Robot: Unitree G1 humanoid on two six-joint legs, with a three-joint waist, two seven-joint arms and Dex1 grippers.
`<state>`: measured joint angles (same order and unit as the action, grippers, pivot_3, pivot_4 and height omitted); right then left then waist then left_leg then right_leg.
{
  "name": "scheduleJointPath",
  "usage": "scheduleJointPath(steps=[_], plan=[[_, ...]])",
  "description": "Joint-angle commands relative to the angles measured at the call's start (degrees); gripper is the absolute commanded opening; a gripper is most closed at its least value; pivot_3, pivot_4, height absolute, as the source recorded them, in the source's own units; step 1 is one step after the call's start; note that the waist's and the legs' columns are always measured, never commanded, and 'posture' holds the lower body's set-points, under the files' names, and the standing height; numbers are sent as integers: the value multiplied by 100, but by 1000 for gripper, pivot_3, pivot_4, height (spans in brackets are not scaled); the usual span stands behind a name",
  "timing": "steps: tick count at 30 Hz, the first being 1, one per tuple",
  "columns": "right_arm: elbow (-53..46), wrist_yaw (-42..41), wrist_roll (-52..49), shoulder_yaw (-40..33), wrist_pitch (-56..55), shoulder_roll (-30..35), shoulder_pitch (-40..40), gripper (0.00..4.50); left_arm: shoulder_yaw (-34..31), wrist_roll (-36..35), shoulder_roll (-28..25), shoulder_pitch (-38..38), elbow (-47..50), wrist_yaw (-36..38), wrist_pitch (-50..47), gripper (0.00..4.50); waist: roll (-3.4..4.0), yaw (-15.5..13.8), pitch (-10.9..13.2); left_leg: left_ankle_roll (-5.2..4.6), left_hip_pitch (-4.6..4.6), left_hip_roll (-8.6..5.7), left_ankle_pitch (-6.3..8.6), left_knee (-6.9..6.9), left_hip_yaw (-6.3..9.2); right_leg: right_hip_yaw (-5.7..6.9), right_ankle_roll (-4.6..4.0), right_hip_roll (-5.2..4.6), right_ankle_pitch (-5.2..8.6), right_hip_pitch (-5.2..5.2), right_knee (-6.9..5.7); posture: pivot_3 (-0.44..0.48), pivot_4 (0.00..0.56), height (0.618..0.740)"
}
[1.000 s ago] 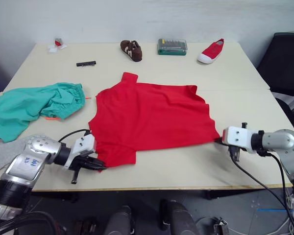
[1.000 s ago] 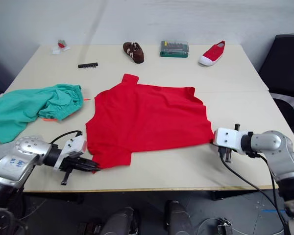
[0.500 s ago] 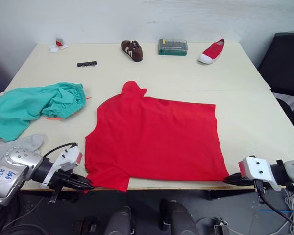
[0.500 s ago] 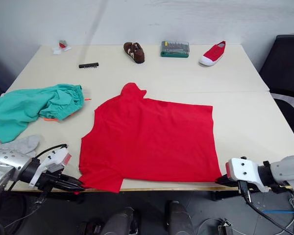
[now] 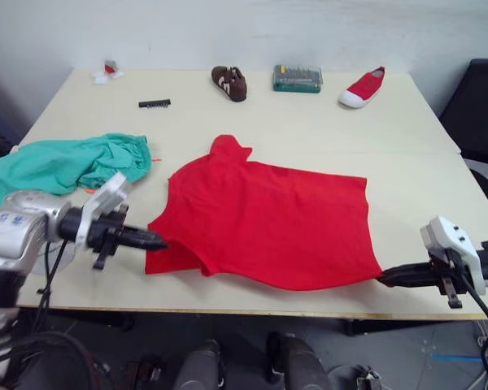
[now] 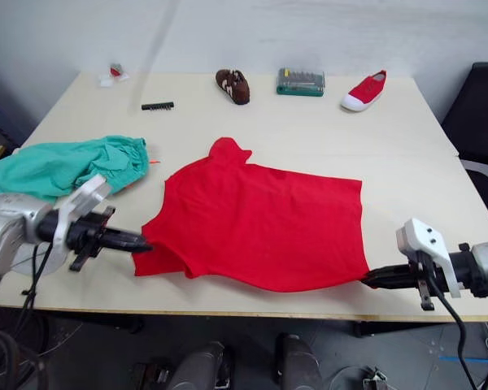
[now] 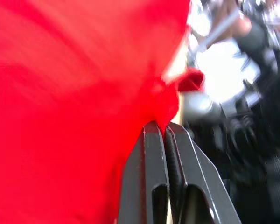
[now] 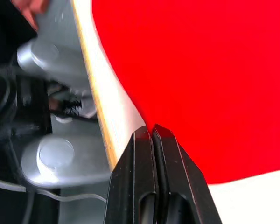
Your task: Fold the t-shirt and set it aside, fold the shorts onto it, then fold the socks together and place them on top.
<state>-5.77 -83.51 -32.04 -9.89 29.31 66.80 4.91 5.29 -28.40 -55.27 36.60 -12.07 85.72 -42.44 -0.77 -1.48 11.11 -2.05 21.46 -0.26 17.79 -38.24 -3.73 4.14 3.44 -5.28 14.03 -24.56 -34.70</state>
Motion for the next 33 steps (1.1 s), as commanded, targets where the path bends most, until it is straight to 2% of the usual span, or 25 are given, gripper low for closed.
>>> scheduleJointPath(steps=[1,3,7,11,17,21,24,28,32,33], plan=[[401,-87,-44,407,457,-147,636,0,365,705,439,662,-1134,-280,599,27,0,4,0,-1,0,-1,0,2,0,-1,1,0,-1,1,1,0,150,740],[665,-59,97,689,546,-271,1011,0,542,1165,780,1018,-1816,-553,1209,27,-2,15,1,-2,1,-1,2,3,-3,-1,1,0,0,-1,2,0,150,740],[1057,77,422,1025,510,-461,1358,0,611,1533,1180,1393,-2556,-675,1644,27,-7,21,4,4,24,-3,-2,-3,-12,0,6,5,-3,-26,-6,0,150,740],[1307,170,625,1156,452,-583,1421,0,604,1839,1338,1463,-2964,-805,2104,27,-7,13,4,26,114,1,-14,-78,-16,10,10,8,-5,-103,-67,0,150,740],[1735,445,923,1101,188,-810,1520,0,379,2010,1489,1646,-3439,-1061,2477,27,-8,14,4,-40,116,-14,12,-97,-26,15,46,-13,-30,-93,-36,0,150,740],[1741,625,932,986,218,-951,1577,0,233,2028,1631,1759,-3633,-1219,2574,27,-8,14,4,-31,115,-13,8,-97,-19,0,43,-14,-32,-92,-39,0,150,740],[1623,625,913,941,251,-935,1485,0,147,2029,1695,1805,-3738,-1261,2607,666,-8,12,4,-1,117,-12,-6,-95,-18,4,42,-13,-32,-95,-38,0,150,740],[1503,846,853,622,274,-888,1382,1284,12,2054,1705,1867,-3689,-1382,3006,1938,-8,15,4,-2,118,-12,-5,-95,-23,5,42,-13,-32,-94,-35,0,150,740],[1107,1159,666,-3,369,-815,1281,2800,-471,1730,1646,2015,-3327,-1556,2935,3188,-8,10,4,-1,117,-12,-5,-96,-21,4,42,-13,-32,-94,-37,0,150,740],[976,1220,627,-129,405,-806,1230,3096,-527,1683,1611,2002,-3210,-1499,2857,3188,-8,10,4,-1,118,-12,-5,-96,-20,5,42,-13,-32,-94,-37,0,150,740]])
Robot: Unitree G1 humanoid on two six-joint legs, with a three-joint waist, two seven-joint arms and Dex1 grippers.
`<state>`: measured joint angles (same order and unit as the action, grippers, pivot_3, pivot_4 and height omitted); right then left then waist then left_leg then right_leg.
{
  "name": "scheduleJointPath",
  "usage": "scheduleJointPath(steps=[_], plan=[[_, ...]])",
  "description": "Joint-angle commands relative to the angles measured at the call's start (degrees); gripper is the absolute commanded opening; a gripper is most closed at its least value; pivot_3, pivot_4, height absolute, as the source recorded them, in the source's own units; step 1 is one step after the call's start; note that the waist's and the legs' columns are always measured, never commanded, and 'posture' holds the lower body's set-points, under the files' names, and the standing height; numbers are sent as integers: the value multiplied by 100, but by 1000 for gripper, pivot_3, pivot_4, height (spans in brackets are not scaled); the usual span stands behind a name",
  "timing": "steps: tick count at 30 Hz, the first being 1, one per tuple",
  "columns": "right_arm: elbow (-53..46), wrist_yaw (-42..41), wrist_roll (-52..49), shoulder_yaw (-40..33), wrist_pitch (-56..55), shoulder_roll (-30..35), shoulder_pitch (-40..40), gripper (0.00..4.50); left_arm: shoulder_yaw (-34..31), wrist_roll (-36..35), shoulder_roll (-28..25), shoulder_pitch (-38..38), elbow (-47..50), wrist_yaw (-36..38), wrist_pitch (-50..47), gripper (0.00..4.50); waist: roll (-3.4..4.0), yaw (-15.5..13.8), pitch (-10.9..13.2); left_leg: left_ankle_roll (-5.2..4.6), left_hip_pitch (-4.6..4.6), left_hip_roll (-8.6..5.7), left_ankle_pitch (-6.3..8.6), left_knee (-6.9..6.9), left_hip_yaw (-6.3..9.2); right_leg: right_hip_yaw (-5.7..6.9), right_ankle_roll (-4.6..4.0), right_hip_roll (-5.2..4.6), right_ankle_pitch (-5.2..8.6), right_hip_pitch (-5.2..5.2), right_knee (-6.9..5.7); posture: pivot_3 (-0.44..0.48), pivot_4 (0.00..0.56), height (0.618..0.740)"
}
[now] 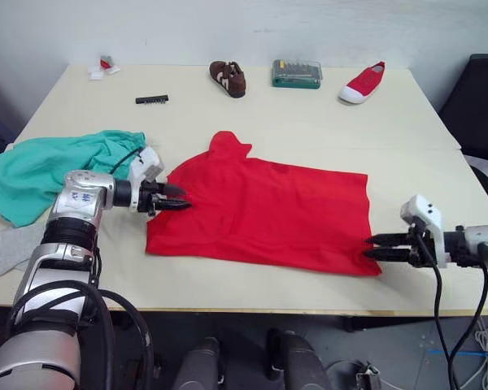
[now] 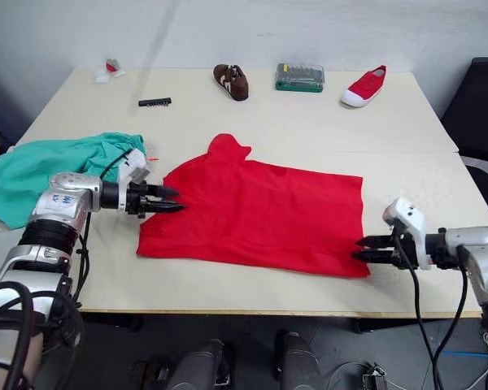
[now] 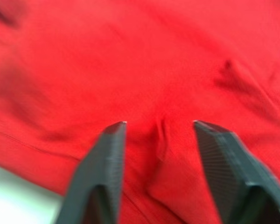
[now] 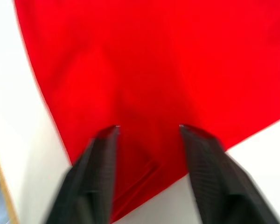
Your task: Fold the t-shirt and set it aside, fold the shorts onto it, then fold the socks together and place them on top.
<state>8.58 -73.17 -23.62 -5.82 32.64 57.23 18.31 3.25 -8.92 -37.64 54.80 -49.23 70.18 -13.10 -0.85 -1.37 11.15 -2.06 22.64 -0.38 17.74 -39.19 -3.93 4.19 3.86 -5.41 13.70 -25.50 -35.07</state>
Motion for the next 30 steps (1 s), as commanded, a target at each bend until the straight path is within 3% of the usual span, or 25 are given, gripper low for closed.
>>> scheduleJointPath(steps=[1,2,5,6,10,16,17,18,26,30], plan=[[-632,243,-278,-682,123,153,-189,3413,-355,-302,-206,108,710,135,-133,3188,0,-1,0,2,0,0,1,0,0,-1,0,0,0,0,0,0,150,740],[-896,341,-365,-867,188,128,-309,3708,-393,-374,-274,-51,1049,223,-208,3188,0,2,0,3,0,0,1,1,1,0,0,0,0,1,0,0,150,740],[-2184,804,-846,-1385,611,-168,-824,3708,-575,-873,-466,-962,2680,386,-879,3188,5,32,-3,6,-4,1,3,11,-2,-6,0,2,0,2,-8,0,150,740],[-2723,1089,-1018,-1412,720,-394,-973,3746,-600,-1027,-502,-1430,3350,379,-1046,3002,6,53,-4,8,-5,4,5,18,-5,-11,0,3,0,2,-13,0,150,740],[-3977,2072,-963,-799,940,-1110,-1366,2706,-440,-974,-426,-2720,4584,55,-1031,1914,4,108,-3,13,-21,11,7,19,-3,-15,-4,2,3,12,-11,0,150,740],[-3889,3525,-163,80,1042,-1934,-1516,567,-381,-680,-100,-3326,4784,-853,-974,4,-2,-2,-5,-1,-31,10,15,15,0,-15,-24,-7,-19,22,13,0,150,740],[-3830,3698,-89,128,1068,-2032,-1529,163,-398,-692,-88,-3371,4797,-928,-1012,0,-3,-6,-5,1,-31,10,14,16,0,-14,-26,-8,-20,23,15,0,150,740],[-3783,3797,-26,177,1067,-2094,-1562,34,-389,-677,-101,-3416,4781,-966,-999,0,-3,-6,-5,0,-30,10,14,16,1,-14,-26,-8,-19,22,15,0,150,740],[-3328,4248,386,-93,707,-2249,-2277,34,24,349,-363,-3440,3450,-1402,295,0,4,2,-32,-16,-36,12,9,39,-2,-9,-39,-3,-11,18,20,0,150,740],[-3144,4148,420,-679,348,-2029,-2674,34,-51,362,-554,-3438,2994,-1313,734,0,9,-1,-54,6,-110,16,22,58,6,4,-35,-4,-13,107,53,0,150,740]])
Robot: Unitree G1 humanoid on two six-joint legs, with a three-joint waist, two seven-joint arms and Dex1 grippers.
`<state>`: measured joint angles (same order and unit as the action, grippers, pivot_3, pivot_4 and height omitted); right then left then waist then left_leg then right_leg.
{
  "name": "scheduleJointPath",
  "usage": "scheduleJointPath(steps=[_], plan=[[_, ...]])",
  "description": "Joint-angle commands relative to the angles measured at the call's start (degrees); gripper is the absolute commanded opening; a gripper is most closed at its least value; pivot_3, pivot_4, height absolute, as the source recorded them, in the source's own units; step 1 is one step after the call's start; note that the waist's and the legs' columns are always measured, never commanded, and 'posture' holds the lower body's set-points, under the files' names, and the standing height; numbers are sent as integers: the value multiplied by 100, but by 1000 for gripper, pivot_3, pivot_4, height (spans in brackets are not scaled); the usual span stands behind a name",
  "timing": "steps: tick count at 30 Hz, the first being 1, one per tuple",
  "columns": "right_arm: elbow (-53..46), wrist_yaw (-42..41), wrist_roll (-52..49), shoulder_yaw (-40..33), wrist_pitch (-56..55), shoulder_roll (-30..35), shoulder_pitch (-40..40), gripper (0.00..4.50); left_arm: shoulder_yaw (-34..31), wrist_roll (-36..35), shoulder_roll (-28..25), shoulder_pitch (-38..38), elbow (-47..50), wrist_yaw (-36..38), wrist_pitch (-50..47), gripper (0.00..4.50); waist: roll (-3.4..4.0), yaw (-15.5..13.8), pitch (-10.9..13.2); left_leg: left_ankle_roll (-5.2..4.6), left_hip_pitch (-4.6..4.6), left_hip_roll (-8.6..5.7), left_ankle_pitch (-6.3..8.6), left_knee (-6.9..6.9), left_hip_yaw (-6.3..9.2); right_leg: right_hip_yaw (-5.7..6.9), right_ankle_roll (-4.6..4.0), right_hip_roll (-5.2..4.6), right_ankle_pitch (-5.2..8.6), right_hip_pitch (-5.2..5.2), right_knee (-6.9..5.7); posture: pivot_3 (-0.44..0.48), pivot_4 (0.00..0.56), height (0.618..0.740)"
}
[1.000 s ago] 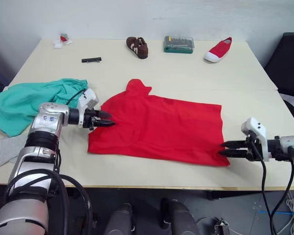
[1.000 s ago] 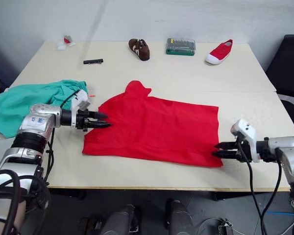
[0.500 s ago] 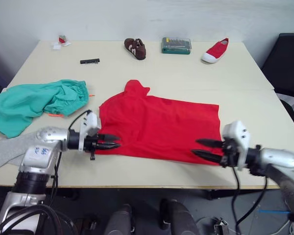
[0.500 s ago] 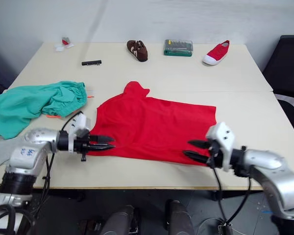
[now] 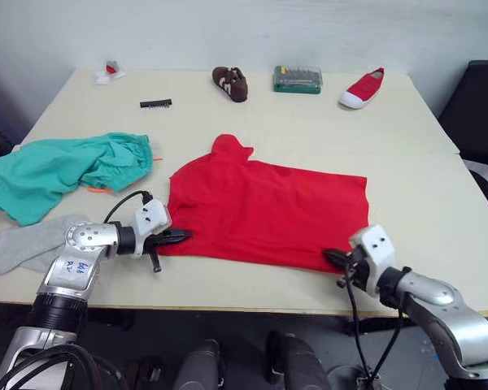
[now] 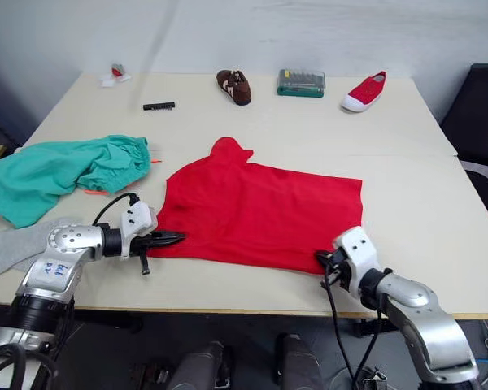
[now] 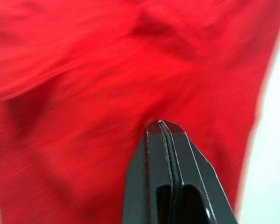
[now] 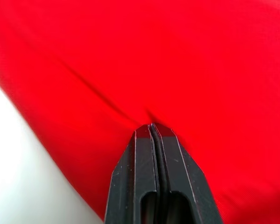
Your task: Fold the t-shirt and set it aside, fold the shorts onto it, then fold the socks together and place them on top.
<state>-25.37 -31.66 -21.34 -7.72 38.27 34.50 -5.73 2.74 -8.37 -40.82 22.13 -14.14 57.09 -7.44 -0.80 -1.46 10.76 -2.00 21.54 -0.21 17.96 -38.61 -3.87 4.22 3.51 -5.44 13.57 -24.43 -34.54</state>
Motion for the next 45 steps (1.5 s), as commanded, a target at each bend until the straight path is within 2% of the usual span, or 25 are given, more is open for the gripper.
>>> scheduleJointPath(steps=[1,3,8,10,13,18,20,23,25,28,31,36,38,44,45], plan=[[375,-43,218,-647,-345,327,-338,34,-45,264,-307,-205,-560,45,234,0,9,9,-23,1,-30,0,-1,37,-1,-1,-5,0,4,33,39,0,150,740],[636,-102,150,-965,-479,431,-401,34,-135,173,-439,-267,-595,106,255,0,32,35,-38,2,-48,15,-1,62,-3,14,-15,6,11,64,93,0,150,740],[956,-378,11,-1390,-751,603,-387,34,-424,-260,-570,-370,-375,401,10,0,49,81,-49,-11,-45,18,-8,67,-5,15,10,6,10,46,65,0,150,740],[782,-515,-236,-1524,-713,598,-331,34,-584,-538,-532,-347,-173,470,-264,0,49,76,-49,-11,-34,19,-10,69,-5,17,4,7,14,30,54,0,150,740],[16,-699,-915,-1696,-399,573,-237,34,-842,-1268,-540,-284,657,640,-1159,0,44,79,-43,-8,-4,18,-17,69,-7,14,3,6,15,-6,36,0,150,740],[-922,-687,-882,-967,-303,572,-413,34,-557,-1128,-629,-407,1307,705,-1362,0,44,65,-42,-4,-5,19,-19,68,-5,13,1,6,16,-6,33,0,150,740],[-1030,-656,-388,-398,-565,633,-623,34,-311,-847,-656,-483,1340,691,-1241,0,44,52,-43,-4,-4,18,-18,70,-5,13,-2,6,18,-6,38,0,150,740],[-946,-476,458,67,-976,826,-815,34,-133,-492,-743,-516,1185,683,-897,0,43,29,-42,-9,2,16,-14,72,-7,14,-2,6,20,-10,46,0,150,740],[-912,-495,838,139,-1278,992,-866,0,-196,-543,-825,-496,1133,904,-685,355,39,22,-40,-12,11,12,-13,71,-9,13,1,4,19,-14,53,0,150,740],[-981,-771,1090,26,-1750,1295,-1022,654,-239,-546,-1018,-472,1155,1146,-338,1173,39,11,-40,-14,12,12,-11,69,-7,15,1,4,18,-12,62,0,150,740],[-888,-1046,1391,-189,-2144,1665,-1345,1684,-263,-431,-1272,-589,1127,1330,96,2128,40,3,-39,-12,12,14,-9,76,-6,18,-4,4,23,-14,63,0,150,740],[-589,-1142,1713,-259,-2549,1791,-1522,3415,-214,-47,-1422,-739,847,1234,795,3707,40,0,-39,-15,12,14,-6,77,-5,21,-2,5,29,-12,64,0,150,740],[-474,-1115,1797,-257,-2609,1748,-1460,3428,-190,106,-1411,-724,720,1151,995,4315,39,4,-39,-16,12,14,-6,76,-6,21,-1,5,28,-12,64,0,150,740],[119,-1185,2024,-146,-2816,1757,-1237,3428,-60,656,-1145,-444,104,528,1334,4315,34,-13,-41,-15,-10,14,-8,75,-6,20,1,5,28,11,64,0,150,740],[233,-1181,2044,-122,-2847,1745,-1159,3249,-25,702,-1097,-389,15,483,1381,4338,35,-16,-42,-11,-11,14,-10,75,-6,21,1,4,28,13,64,0,150,740]])
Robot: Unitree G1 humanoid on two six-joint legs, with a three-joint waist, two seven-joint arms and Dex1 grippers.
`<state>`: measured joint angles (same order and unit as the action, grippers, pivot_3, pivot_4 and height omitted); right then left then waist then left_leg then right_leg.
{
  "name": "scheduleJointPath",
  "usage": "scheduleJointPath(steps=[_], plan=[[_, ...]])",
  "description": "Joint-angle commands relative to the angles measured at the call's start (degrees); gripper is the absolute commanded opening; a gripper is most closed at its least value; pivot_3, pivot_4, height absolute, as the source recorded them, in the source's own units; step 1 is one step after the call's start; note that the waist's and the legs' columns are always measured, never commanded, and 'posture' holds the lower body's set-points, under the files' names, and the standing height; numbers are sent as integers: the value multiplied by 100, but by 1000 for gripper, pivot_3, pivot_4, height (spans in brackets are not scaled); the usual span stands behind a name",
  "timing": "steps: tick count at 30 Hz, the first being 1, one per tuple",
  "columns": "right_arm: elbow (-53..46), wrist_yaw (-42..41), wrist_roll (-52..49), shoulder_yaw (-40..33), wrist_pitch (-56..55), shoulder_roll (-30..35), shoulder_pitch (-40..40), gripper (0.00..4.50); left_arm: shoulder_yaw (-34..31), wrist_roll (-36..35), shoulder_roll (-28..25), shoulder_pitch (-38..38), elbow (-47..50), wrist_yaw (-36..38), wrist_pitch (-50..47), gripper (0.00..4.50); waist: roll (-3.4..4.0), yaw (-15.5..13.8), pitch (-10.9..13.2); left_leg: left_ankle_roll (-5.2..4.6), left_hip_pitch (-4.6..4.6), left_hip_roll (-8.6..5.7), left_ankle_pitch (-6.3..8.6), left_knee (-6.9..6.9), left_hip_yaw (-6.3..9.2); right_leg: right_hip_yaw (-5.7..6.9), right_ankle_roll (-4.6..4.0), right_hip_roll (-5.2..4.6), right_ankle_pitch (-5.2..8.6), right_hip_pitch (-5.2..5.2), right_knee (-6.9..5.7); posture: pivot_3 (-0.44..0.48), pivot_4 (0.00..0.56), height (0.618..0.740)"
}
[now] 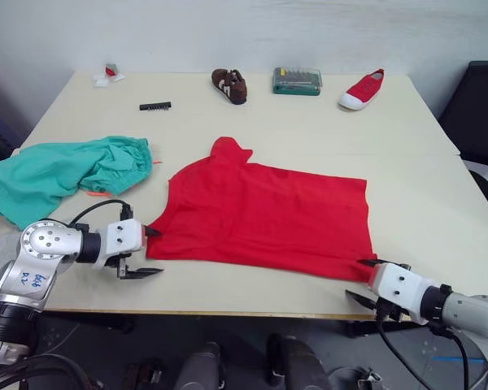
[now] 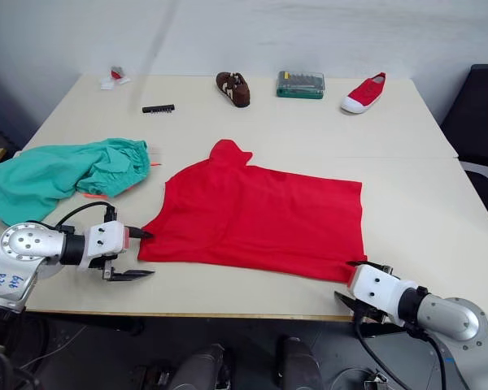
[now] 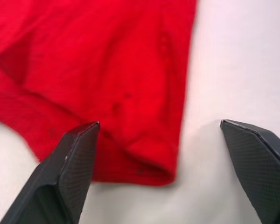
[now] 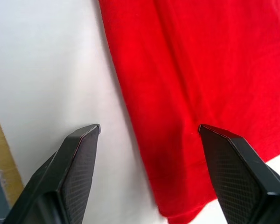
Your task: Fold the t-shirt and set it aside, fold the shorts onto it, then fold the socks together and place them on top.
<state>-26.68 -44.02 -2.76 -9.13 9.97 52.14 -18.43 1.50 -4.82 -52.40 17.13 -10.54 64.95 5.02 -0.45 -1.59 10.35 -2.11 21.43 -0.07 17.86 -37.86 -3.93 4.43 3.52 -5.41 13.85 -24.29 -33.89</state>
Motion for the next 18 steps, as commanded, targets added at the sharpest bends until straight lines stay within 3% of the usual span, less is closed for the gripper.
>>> scheduleJointPath(steps=[1,4,6,10,15,16,18], plan=[[445,53,186,38,-33,-34,174,3040,127,362,97,151,-407,-315,168,4350,1,-2,-1,9,-2,0,0,0,-1,0,-1,-1,1,4,3,0,150,740],[595,-14,216,109,-110,-22,264,2172,246,382,141,222,-543,-221,304,3749,2,-3,-1,17,-11,0,-3,0,-1,0,-8,-3,5,21,17,0,150,740],[658,-53,218,148,-141,-13,309,1456,329,452,164,297,-680,-211,438,3118,4,-1,-2,18,-29,3,-3,0,0,2,-67,-3,43,42,24,0,150,740],[819,-118,255,223,-224,15,458,21,438,438,264,477,-877,-149,549,1842,6,-7,-4,17,-36,4,-3,0,0,3,-62,-7,45,56,28,0,150,740],[896,-313,251,262,-429,77,593,0,473,101,242,395,-589,291,224,215,6,-1,-4,17,-35,4,-3,0,-1,9,-45,-8,35,54,25,0,150,740],[911,-403,225,274,-515,105,598,0,490,-4,191,304,-438,465,12,7,6,2,-4,17,-34,4,-3,0,-1,11,-42,-8,33,54,25,0,150,740],[952,-519,231,285,-669,151,601,0,514,-196,72,98,-121,785,-320,7,6,12,-4,14,-32,4,-2,0,-1,13,-42,-8,33,53,26,0,150,740]])
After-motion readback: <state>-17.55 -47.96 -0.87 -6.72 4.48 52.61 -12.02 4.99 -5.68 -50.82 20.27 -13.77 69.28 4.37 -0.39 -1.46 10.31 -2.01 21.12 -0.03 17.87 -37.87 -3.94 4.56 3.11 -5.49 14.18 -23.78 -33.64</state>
